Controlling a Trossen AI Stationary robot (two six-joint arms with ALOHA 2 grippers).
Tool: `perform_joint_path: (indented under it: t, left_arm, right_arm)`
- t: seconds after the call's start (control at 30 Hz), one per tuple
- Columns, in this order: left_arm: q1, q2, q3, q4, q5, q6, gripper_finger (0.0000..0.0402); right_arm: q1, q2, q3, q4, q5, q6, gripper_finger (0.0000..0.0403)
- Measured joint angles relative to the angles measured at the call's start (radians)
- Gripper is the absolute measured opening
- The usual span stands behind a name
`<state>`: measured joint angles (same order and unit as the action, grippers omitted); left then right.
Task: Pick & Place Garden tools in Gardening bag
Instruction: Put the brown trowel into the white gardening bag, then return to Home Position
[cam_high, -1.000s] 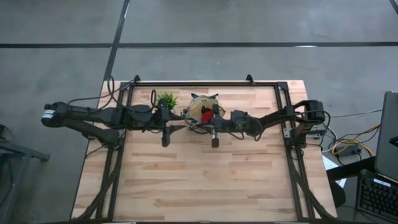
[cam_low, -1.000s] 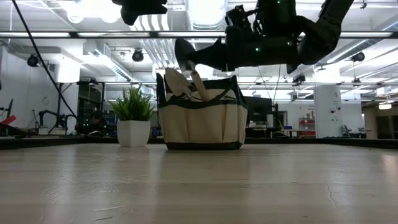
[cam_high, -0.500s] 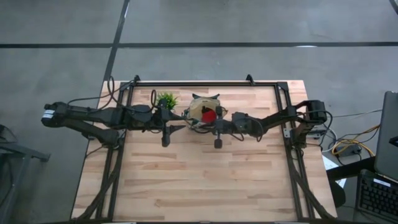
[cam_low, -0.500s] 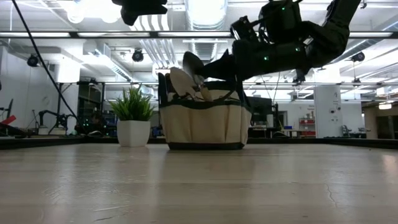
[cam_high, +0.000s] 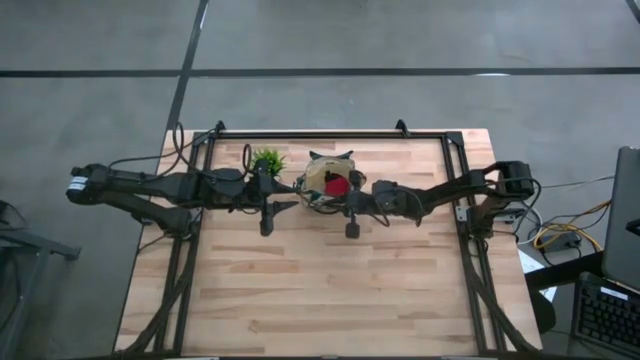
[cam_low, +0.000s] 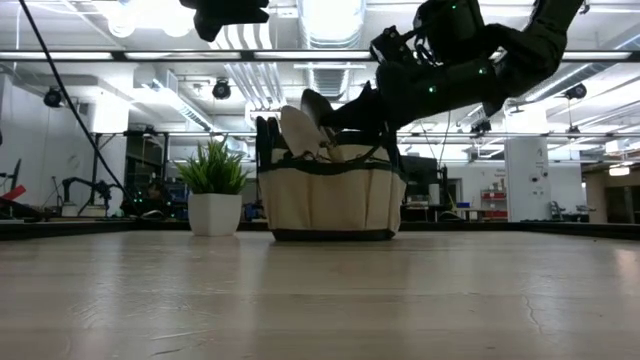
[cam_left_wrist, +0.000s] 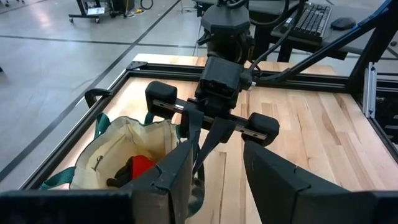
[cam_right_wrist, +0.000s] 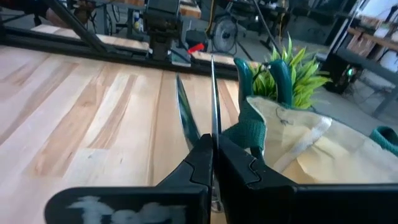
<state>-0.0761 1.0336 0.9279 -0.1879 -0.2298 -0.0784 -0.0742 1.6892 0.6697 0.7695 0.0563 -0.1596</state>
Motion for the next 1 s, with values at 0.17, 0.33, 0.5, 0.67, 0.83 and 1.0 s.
perform_joint_path:
  t: [0.17,0.33,0.5,0.67,0.83,1.0]
  left_arm:
    - [0.000,0.000,0.000,0.000,0.000,-0.030,0.0149]
    - [0.000,0.006,0.000,-0.003,0.000,-0.029,0.0149]
    - [0.000,0.016,0.000,-0.002,0.000,-0.029,0.0149]
    - [0.000,0.017,0.000,-0.006,0.000,-0.030,0.0149]
    - [0.000,0.016,-0.013,-0.003,-0.001,0.019,0.0149]
    - [0.000,0.013,-0.088,0.055,-0.006,0.048,0.0137]
  right_arm:
    - [0.000,-0.076,-0.001,-0.133,0.002,0.040,0.0009]
    - [-0.001,-0.138,-0.005,-0.238,0.003,0.092,0.0025]
    - [-0.002,-0.175,-0.001,-0.302,0.000,0.140,0.0072]
    - [-0.004,-0.200,0.009,-0.354,-0.002,0.142,0.0120]
    - [-0.002,-0.264,0.009,-0.342,-0.002,0.120,0.0143]
    - [-0.002,-0.359,0.009,-0.403,-0.003,0.111,0.0141]
